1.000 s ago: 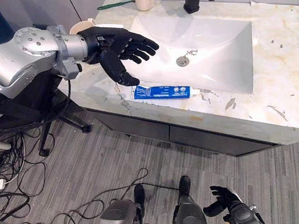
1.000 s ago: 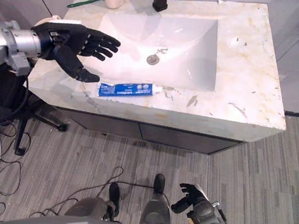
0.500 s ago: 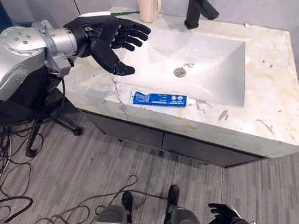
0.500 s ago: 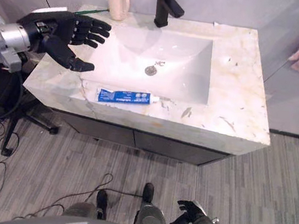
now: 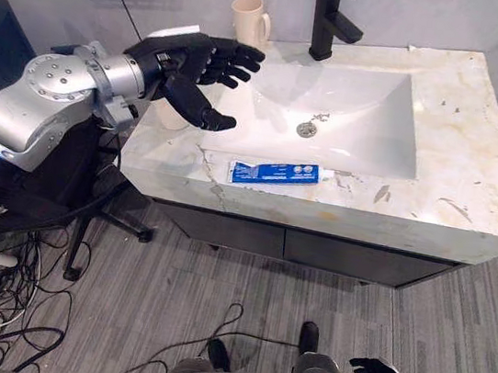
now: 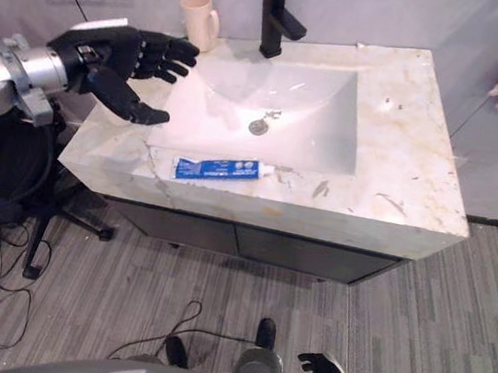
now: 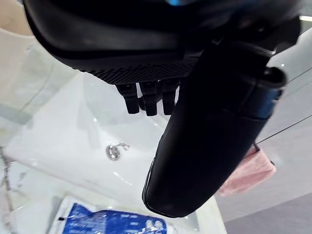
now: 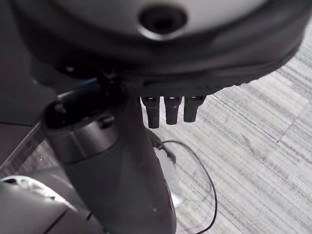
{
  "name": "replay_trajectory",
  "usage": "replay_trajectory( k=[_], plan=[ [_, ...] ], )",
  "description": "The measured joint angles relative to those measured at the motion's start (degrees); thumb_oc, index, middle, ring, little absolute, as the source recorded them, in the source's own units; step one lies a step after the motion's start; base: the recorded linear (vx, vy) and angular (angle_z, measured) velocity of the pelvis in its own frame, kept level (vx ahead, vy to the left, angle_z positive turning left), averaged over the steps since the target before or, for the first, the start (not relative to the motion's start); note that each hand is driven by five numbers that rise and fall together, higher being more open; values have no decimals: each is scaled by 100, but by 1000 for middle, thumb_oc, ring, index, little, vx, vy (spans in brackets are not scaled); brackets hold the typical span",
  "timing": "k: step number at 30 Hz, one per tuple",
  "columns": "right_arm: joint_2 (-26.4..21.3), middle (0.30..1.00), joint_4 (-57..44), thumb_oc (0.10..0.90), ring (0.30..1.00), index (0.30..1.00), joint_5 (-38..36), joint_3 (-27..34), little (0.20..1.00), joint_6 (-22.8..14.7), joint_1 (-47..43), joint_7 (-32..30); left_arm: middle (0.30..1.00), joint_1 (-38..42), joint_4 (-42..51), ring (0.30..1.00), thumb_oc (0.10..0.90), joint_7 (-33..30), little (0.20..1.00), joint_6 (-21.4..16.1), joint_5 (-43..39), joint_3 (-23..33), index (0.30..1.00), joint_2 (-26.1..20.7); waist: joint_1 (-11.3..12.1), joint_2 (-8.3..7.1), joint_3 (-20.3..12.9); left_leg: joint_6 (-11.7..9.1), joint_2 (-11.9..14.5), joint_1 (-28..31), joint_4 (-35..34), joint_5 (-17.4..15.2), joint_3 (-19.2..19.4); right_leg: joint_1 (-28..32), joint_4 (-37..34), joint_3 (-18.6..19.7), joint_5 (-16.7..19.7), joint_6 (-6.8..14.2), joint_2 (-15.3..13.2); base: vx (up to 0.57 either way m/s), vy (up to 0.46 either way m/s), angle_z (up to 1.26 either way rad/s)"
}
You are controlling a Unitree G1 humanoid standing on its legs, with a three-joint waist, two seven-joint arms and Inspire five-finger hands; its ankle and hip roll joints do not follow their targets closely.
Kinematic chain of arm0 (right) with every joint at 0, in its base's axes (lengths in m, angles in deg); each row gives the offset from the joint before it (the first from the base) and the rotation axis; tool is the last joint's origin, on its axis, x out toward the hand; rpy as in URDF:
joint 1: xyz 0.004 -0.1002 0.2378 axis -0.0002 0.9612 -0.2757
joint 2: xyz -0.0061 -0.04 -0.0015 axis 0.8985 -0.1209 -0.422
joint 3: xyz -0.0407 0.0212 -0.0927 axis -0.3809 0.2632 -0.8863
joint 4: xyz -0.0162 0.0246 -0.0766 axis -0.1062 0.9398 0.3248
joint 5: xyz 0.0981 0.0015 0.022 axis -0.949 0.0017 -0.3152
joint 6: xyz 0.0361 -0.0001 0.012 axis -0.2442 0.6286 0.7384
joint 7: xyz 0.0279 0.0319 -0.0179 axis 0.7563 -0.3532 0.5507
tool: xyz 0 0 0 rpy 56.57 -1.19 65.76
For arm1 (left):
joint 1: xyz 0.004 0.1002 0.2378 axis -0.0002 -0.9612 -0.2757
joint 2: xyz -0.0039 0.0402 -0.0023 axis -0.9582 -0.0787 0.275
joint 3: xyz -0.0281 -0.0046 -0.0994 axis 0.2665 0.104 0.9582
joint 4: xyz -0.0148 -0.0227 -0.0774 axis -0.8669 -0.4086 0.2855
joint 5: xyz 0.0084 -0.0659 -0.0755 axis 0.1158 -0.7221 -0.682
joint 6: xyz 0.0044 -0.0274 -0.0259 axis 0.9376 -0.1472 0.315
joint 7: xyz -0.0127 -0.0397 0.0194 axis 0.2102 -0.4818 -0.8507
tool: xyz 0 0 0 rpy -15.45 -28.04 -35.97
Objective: Organize the bathroom.
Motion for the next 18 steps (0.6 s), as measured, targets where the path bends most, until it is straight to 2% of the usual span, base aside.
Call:
replay_trajectory(
  k=[3,5,9,16,18],
  plan=[
    [42,900,1,800,900,900,4,1,900,-27,-23,-4,900,-1,-33,900,800,-32,900,9,4,-113,900,0,7,24,39,-2,-67,4,12,-1,20,-9,-4,30,8,30,-74,7,19,-3],
    [-77,900,3,800,900,900,11,10,900,-22,-72,-17,900,-2,9,900,800,-101,900,18,2,-130,900,0,28,130,105,-7,-64,32,36,-3,63,0,-34,76,10,33,-105,13,44,-9],
    [-231,900,8,800,900,900,16,21,900,1,-126,-35,900,-3,33,900,800,-108,900,18,2,-127,900,0,18,245,140,-13,-28,45,82,-4,98,-15,-43,177,11,34,-60,-20,9,-14],
    [-267,900,13,800,900,900,14,13,900,15,-197,-37,900,-2,222,900,800,187,900,32,0,-136,900,8,30,194,175,-27,50,5,153,0,76,-34,-22,178,10,28,4,-50,-36,-3],
    [-266,900,14,800,900,900,10,3,900,15,-268,-35,900,15,260,900,800,321,900,124,1,-184,900,-4,50,131,219,-27,76,-50,227,0,61,-40,-21,162,10,27,16,-38,-26,4]
  ],
)
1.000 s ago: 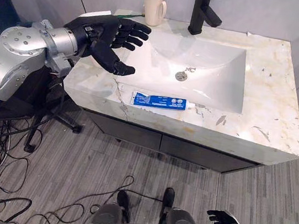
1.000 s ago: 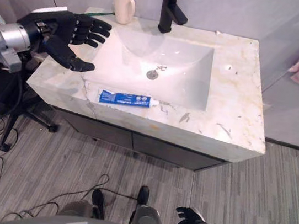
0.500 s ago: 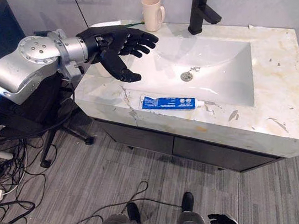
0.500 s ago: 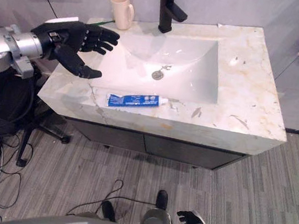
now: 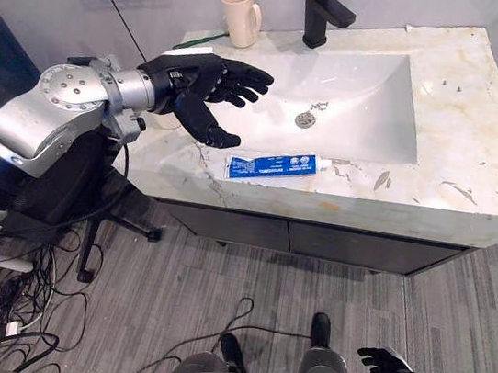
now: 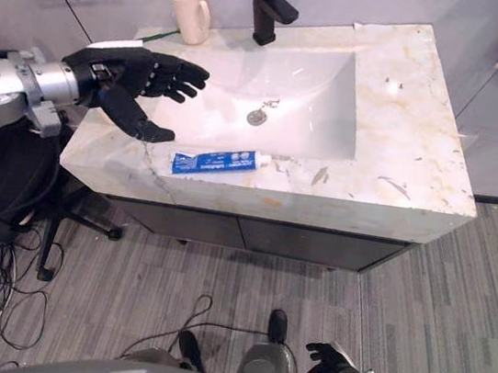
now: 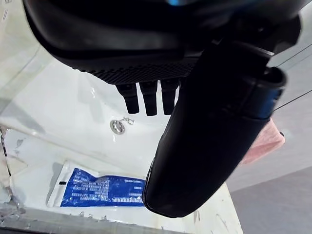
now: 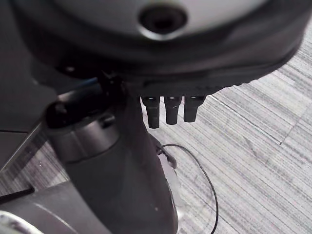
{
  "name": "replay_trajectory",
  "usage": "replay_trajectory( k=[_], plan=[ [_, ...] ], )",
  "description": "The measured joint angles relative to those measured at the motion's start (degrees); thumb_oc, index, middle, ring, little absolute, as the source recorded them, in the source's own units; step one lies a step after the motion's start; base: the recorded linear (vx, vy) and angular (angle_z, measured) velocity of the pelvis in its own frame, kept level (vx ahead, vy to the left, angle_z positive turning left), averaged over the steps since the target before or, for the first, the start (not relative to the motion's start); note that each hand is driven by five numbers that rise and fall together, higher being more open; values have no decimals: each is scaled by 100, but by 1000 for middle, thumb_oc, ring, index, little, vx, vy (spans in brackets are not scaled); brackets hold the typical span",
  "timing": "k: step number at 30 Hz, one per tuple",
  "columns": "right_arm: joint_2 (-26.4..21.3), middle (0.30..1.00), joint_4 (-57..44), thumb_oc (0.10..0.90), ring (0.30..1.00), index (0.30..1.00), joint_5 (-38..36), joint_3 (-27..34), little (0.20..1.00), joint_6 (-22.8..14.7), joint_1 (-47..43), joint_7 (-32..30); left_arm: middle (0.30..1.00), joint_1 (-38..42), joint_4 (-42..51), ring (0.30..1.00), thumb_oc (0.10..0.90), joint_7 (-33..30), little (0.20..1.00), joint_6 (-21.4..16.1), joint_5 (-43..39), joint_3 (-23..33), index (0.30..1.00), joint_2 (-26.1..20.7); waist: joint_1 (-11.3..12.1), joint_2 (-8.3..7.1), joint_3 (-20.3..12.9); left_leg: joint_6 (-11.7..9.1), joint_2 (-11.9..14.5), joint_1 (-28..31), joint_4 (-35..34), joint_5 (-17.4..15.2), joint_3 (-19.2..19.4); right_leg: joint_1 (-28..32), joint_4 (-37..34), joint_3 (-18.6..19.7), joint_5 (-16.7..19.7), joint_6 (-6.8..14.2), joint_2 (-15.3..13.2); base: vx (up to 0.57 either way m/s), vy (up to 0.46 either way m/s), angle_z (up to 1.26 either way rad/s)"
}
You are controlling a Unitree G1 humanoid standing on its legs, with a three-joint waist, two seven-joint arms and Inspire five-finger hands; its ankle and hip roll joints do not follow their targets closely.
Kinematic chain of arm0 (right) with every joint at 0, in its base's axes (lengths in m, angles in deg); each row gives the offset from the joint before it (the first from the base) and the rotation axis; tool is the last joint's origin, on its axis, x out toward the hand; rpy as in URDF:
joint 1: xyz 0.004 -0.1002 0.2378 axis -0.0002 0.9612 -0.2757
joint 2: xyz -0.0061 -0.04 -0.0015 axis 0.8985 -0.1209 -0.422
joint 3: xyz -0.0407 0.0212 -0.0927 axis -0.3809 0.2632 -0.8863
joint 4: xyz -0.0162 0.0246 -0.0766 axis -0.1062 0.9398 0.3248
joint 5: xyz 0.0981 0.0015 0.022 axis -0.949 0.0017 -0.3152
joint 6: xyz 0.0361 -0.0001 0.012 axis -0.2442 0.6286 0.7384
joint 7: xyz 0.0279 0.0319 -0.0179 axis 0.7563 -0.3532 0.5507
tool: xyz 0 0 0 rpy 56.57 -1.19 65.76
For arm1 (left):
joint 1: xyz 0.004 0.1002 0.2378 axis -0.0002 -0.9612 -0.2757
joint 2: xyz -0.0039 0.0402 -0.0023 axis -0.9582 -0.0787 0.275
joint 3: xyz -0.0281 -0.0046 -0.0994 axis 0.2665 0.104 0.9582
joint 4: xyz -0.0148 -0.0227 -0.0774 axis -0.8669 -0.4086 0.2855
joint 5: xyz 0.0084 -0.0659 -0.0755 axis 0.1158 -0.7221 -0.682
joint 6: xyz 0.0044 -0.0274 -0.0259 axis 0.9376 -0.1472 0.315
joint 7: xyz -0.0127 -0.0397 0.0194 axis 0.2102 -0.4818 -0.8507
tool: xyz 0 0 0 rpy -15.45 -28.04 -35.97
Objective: Organize the bathroom.
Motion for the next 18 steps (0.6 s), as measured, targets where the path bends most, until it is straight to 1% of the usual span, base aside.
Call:
replay_trajectory(
  k=[3,6,14,18],
  plan=[
    [-3,900,28,800,900,900,-10,1,900,-3,-123,-35,900,5,33,900,800,193,900,155,6,-425,900,-24,67,-41,28,-2,3,-32,28,1,-9,-16,1,-26,7,-9,22,-26,-18,2],
    [-1,900,75,800,900,900,-11,-4,900,-2,-216,-33,900,3,30,900,800,308,900,159,13,-643,900,-24,147,-43,29,-5,-1,-86,122,3,-13,-33,18,-31,5,-12,-8,0,0,0],
    [88,900,60,800,900,900,-13,-1,900,-7,-253,-98,900,2,39,900,800,295,900,139,235,-642,900,-23,161,-54,33,-17,-31,-101,216,11,-21,-18,30,-1,3,-14,-82,-4,1,0],
    [110,900,72,800,900,900,-12,0,900,-7,-196,-94,900,-26,104,900,800,250,900,122,279,-637,900,-13,141,-48,30,-22,-76,-120,177,6,-20,-120,48,25,5,-11,-91,-4,5,-3]
  ],
)
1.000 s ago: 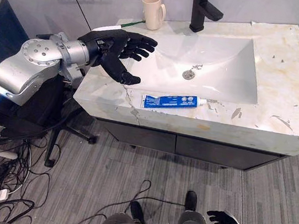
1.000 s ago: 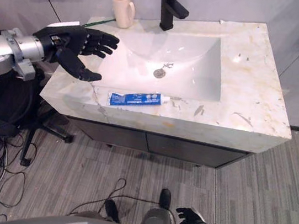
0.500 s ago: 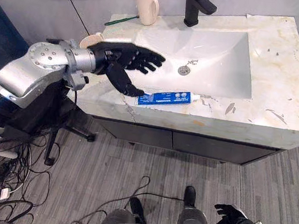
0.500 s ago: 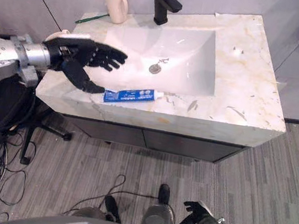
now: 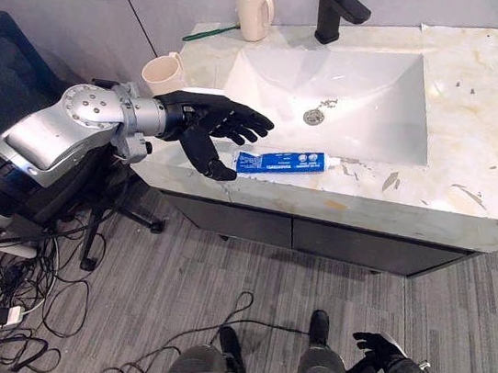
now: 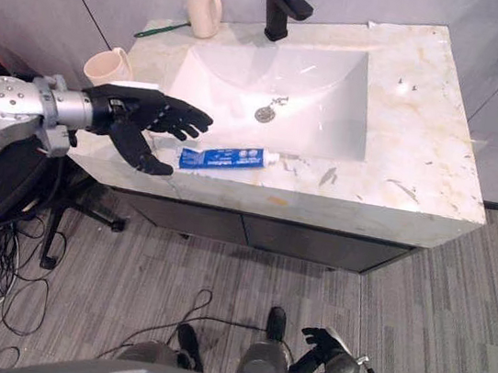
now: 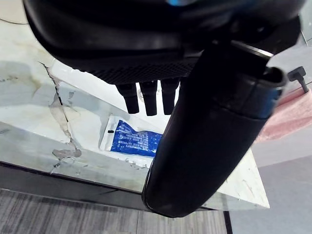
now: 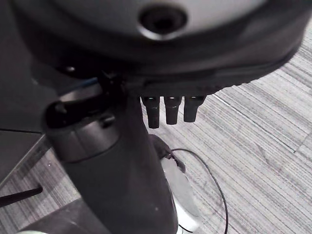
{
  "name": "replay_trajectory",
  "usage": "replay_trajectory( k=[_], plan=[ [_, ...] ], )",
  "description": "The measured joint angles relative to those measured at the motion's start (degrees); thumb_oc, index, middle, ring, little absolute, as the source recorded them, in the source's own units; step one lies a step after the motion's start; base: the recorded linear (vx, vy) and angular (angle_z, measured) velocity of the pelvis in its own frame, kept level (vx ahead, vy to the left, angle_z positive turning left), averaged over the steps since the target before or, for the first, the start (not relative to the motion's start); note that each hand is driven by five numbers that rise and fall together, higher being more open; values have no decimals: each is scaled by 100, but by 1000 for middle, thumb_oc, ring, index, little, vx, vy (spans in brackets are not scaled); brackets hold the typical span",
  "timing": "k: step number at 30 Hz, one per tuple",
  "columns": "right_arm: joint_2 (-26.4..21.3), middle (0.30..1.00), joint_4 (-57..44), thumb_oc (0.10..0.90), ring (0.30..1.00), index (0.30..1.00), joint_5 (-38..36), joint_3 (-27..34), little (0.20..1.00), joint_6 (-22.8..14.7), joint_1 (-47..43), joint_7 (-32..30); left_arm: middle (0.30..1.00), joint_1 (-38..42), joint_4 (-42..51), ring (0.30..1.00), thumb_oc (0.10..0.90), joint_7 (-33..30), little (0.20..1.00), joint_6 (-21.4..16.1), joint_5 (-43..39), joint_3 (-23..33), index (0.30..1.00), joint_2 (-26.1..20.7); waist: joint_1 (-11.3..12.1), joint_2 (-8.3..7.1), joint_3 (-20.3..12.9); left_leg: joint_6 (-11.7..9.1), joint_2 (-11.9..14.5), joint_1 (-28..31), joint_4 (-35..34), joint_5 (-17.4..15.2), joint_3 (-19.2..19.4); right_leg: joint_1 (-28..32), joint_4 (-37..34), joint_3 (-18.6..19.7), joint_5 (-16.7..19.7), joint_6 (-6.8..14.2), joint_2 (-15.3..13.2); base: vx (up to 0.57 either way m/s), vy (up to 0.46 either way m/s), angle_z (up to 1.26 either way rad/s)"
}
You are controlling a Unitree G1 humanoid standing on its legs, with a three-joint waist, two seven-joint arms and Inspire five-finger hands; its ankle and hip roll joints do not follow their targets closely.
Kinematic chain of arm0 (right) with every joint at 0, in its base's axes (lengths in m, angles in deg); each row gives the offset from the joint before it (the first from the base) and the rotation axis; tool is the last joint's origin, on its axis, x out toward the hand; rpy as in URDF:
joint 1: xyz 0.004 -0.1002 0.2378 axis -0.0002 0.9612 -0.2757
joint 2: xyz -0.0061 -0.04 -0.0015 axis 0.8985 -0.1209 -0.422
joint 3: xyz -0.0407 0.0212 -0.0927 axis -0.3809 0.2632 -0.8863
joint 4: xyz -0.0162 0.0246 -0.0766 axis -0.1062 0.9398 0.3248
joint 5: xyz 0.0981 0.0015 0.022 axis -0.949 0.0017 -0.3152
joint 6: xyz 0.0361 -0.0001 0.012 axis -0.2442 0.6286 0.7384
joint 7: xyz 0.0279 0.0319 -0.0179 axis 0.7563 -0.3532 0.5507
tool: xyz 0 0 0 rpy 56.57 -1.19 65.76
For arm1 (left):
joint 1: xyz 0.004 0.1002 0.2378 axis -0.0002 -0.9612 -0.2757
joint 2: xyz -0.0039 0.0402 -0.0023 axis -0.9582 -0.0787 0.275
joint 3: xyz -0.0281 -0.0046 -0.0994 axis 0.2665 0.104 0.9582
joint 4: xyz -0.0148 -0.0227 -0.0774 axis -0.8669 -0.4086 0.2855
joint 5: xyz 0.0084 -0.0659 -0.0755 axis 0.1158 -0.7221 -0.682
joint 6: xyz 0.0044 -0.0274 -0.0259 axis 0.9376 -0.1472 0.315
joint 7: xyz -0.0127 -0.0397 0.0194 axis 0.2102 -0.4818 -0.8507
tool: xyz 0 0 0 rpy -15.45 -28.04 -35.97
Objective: Organize the bathroom.
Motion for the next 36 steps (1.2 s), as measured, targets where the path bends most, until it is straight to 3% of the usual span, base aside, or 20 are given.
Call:
replay_trajectory(
  k=[5,10,19,26,36],
  plan=[
    [-35,900,14,800,900,900,1,13,900,-4,25,-6,900,-53,83,900,800,-30,900,-5,231,25,900,2,-19,86,21,-101,55,-98,-4,-89,-24,-137,94,13,3,3,18,4,21,-4],
    [-263,900,-24,800,900,900,3,13,900,-69,79,-8,900,-255,337,900,800,-229,900,-45,412,120,900,4,-9,393,118,-68,-14,-152,17,-60,-32,-188,92,58,4,3,-37,-6,3,0],
    [-296,900,-315,800,900,900,3,12,900,-290,-102,-130,900,-253,551,900,800,-504,900,-258,611,194,900,61,-93,337,178,-50,-89,-389,16,98,-30,-423,96,70,20,22,-89,-15,7,0],
    [-308,900,-323,800,900,900,-6,7,900,-288,-265,-156,900,-133,558,900,800,-690,900,-262,645,227,900,61,-164,237,402,-71,-102,-410,13,140,-32,-434,89,67,18,21,-87,-16,-8,0],
    [-352,900,-507,800,900,900,-65,5,900,-291,-509,-207,900,-126,555,900,800,-680,900,-260,852,203,900,73,-241,234,573,-79,-107,-442,24,149,-91,-440,84,39,4,0,-99,-6,0,1]
  ],
)
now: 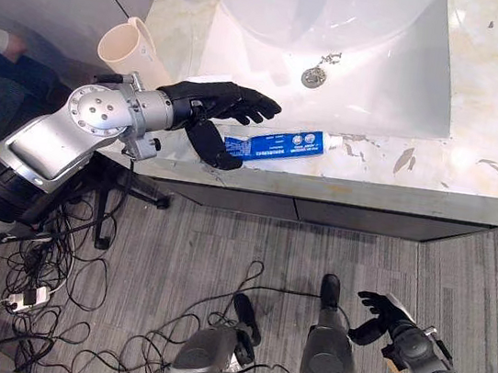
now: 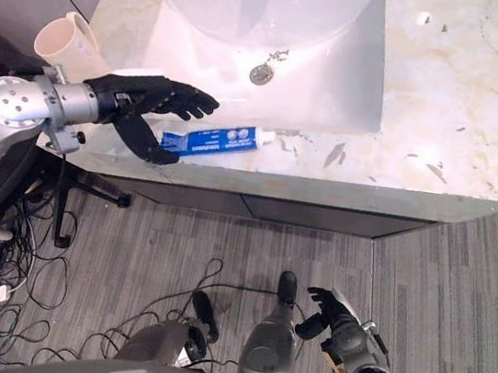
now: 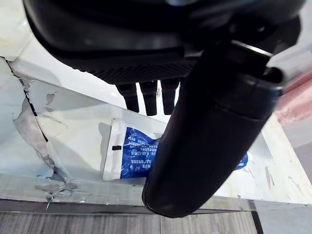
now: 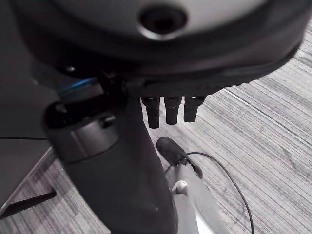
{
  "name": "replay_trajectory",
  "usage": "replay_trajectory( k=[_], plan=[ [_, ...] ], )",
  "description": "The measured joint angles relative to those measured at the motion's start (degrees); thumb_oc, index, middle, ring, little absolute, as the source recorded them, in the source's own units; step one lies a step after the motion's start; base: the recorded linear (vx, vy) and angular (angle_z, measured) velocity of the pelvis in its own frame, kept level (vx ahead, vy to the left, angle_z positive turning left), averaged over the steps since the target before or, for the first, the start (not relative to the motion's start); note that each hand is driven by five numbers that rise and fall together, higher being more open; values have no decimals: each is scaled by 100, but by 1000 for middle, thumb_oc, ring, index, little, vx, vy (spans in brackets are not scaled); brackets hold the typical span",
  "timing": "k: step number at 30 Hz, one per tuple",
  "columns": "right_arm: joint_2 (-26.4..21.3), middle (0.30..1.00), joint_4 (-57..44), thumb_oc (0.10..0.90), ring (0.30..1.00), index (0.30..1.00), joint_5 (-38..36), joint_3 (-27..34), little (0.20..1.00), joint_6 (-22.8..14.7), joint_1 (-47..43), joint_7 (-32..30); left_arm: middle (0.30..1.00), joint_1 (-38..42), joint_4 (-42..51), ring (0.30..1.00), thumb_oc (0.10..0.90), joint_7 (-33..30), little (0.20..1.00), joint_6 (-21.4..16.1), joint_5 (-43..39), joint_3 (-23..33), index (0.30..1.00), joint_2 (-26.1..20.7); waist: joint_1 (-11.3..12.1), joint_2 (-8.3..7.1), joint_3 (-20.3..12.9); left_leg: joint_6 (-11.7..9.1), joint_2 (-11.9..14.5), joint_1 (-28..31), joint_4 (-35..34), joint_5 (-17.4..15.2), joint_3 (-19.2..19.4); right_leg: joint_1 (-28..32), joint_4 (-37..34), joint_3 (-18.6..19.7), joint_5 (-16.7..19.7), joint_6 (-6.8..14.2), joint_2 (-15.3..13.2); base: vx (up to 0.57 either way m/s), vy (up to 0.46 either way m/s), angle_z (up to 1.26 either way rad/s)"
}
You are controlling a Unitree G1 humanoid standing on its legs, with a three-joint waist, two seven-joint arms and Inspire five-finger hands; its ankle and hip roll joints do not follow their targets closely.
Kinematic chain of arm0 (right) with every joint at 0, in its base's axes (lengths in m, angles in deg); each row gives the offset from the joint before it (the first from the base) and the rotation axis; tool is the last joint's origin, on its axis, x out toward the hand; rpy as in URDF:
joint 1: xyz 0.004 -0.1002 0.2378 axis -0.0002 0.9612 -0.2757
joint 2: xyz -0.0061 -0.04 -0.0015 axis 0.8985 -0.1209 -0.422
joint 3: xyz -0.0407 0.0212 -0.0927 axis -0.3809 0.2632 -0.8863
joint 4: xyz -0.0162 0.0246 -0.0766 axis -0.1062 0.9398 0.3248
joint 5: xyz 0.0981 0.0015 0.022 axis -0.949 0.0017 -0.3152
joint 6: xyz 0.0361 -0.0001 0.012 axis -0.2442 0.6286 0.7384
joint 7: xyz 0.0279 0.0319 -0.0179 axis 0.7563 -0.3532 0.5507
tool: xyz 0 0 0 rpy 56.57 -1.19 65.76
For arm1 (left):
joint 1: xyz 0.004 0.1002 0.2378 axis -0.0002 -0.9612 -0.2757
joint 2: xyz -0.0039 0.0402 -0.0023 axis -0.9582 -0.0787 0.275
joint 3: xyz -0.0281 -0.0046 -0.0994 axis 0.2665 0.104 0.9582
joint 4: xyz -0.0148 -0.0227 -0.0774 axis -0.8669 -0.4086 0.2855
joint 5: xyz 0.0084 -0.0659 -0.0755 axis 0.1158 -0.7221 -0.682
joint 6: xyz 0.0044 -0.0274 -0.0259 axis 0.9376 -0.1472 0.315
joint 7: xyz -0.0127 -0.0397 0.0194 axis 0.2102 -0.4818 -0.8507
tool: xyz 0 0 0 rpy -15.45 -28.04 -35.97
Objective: Organize the bathroom.
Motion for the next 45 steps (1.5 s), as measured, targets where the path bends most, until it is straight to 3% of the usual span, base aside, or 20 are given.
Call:
replay_trajectory(
  k=[13,14,15,17,24,38,45],
  plan=[
    [-14,900,-38,800,900,900,-33,0,900,5,-30,-113,900,1,0,900,800,5,900,0,2,-4,900,4,-58,-15,15,19,-20,0,30,68,-27,27,11,-39,8,-11,-74,1,2,1],
    [-14,900,-37,800,900,900,-33,2,900,5,-30,-113,592,1,0,592,595,5,592,0,2,-4,592,4,-60,-18,19,19,-19,0,34,68,-27,30,11,-40,7,-10,-74,0,0,0],
    [-14,900,-37,800,900,900,-36,1,900,6,-34,-115,549,1,0,549,566,6,549,0,4,-6,549,5,-62,-26,28,19,-17,0,36,68,-29,31,10,-38,7,-10,-74,0,0,0],
    [-14,900,-34,800,900,900,-40,2,900,6,-39,-123,300,1,0,300,400,14,300,2,10,-11,300,5,-65,-38,49,19,-17,0,36,69,-34,32,10,-36,-5,9,-72,0,0,0],
    [-13,900,-40,800,900,900,-44,2,900,7,-34,-170,300,184,-261,300,400,-398,300,2,229,0,300,215,-115,-101,97,19,-14,-20,34,68,-37,15,1,-32,-5,21,-68,0,0,0],
    [-14,900,-87,800,900,900,-216,-4,900,9,-73,-179,300,208,-335,300,400,-244,300,-4,217,4,300,388,-120,-216,177,-4,-2,69,140,146,-81,113,130,-165,182,-47,-97,-1,-5,0],
    [-6,900,-103,800,900,900,-216,-2,900,10,-60,-184,300,75,-338,300,400,-616,300,13,94,76,300,448,-92,-227,184,-4,8,72,139,146,-84,131,132,-204,182,-47,-91,8,-6,2]
  ],
)
